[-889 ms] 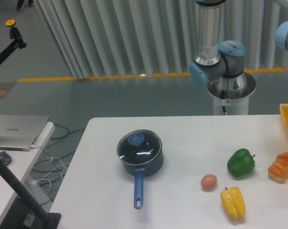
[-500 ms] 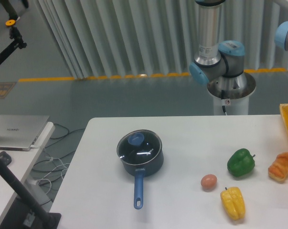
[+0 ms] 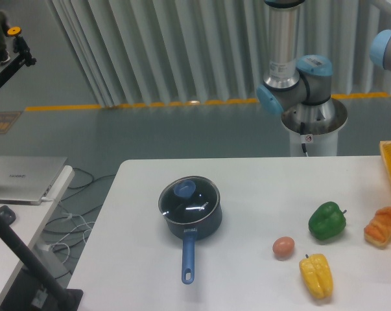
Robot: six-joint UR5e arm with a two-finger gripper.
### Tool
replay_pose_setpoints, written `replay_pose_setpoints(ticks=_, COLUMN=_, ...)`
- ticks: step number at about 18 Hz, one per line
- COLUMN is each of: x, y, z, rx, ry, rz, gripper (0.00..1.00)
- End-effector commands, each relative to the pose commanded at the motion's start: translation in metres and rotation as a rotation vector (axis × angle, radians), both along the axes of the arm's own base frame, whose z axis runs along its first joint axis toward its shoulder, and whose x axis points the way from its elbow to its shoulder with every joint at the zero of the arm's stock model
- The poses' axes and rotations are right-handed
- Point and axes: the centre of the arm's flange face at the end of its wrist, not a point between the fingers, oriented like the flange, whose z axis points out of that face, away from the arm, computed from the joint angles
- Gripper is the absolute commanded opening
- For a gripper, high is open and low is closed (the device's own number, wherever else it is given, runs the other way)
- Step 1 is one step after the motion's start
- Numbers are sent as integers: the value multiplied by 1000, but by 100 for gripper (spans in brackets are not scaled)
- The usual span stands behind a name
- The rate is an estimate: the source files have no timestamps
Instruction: Open the lid
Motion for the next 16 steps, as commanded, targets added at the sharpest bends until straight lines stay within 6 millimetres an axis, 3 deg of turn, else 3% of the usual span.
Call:
replay_pose_setpoints(ticks=4, x=9, y=14, z=-3, rx=56, ry=-26, rz=193, gripper=100)
replay_pose_setpoints(ticks=8, x=16, y=18, z=3, rx=71, ry=-23, rz=241, gripper=100)
replay_pose_setpoints(ticks=10, x=35, y=32, z=12, rx=84, ry=-21, rz=292, gripper=100)
replay_pose_setpoints(ticks=16, x=115, y=102, z=30, rx=137, ry=-10, rz=485, gripper=100)
